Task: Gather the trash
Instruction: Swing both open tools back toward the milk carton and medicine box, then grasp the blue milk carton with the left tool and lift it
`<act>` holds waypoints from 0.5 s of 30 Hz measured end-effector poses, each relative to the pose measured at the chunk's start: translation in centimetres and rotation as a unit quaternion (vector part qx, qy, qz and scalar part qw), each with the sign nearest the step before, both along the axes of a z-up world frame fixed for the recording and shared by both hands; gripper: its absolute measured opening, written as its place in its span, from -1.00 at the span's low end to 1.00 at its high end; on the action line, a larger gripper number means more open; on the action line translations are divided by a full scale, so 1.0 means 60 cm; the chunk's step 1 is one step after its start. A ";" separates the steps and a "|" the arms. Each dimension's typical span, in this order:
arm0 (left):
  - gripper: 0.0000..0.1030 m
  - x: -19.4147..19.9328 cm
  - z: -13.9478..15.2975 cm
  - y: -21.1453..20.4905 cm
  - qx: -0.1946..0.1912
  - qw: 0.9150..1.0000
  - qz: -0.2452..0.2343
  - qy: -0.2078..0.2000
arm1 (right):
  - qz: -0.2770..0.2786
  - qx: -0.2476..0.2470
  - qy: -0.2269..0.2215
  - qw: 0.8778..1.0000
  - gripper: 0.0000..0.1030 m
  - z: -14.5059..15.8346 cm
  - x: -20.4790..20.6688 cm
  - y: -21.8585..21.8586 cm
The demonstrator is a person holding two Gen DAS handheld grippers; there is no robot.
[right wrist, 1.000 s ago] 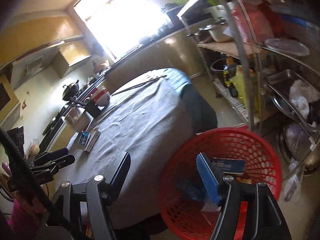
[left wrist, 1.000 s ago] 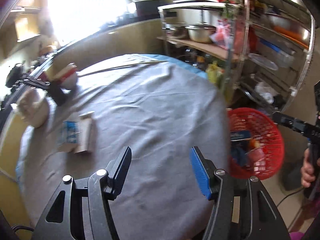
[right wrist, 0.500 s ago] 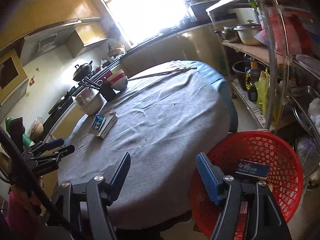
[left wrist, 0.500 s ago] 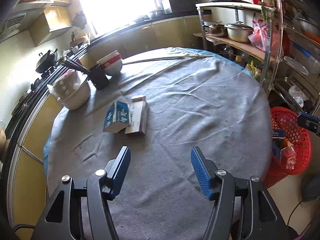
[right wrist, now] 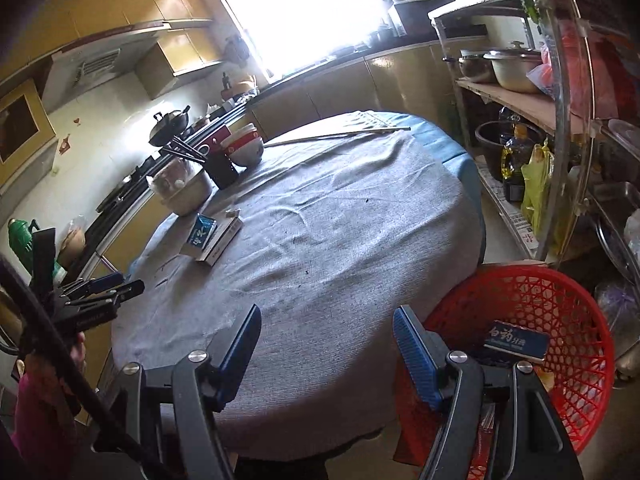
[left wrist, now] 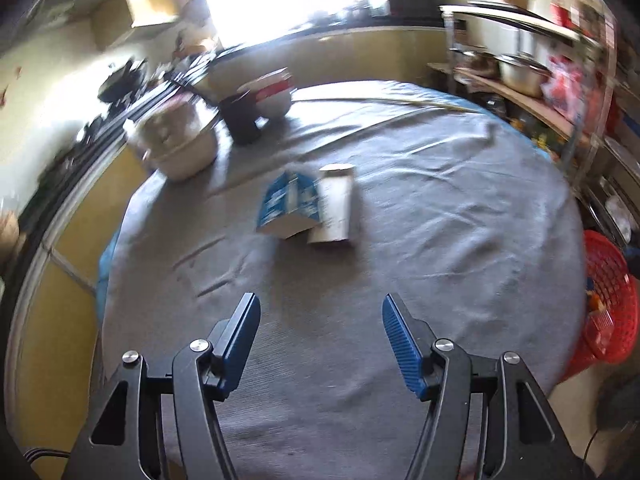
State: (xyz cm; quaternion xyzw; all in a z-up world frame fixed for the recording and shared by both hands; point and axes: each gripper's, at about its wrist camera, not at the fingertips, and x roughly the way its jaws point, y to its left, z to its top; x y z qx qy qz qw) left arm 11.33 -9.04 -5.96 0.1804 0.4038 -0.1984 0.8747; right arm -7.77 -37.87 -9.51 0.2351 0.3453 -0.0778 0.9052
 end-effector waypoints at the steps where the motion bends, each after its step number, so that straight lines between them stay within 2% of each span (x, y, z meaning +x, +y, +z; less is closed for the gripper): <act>1: 0.25 0.014 -0.001 0.013 -0.005 1.000 0.011 0.008 | 0.001 0.002 0.002 1.000 0.41 -0.003 0.003 0.000; 4: 0.27 0.048 0.001 0.039 -0.015 0.999 0.034 0.019 | 0.008 0.005 0.005 1.000 0.41 -0.010 0.013 0.004; 6: 0.39 0.073 0.004 0.049 -0.024 0.999 0.042 0.024 | 0.012 0.007 0.008 1.000 0.41 -0.016 0.020 0.007; 9: 0.43 0.117 0.008 0.051 -0.040 0.997 0.046 0.037 | 0.017 0.012 0.010 1.000 0.41 -0.023 0.028 0.010; 15: 0.44 0.206 -0.015 0.017 -0.060 0.992 0.041 0.102 | 0.017 0.016 0.018 1.000 0.41 -0.036 0.034 0.004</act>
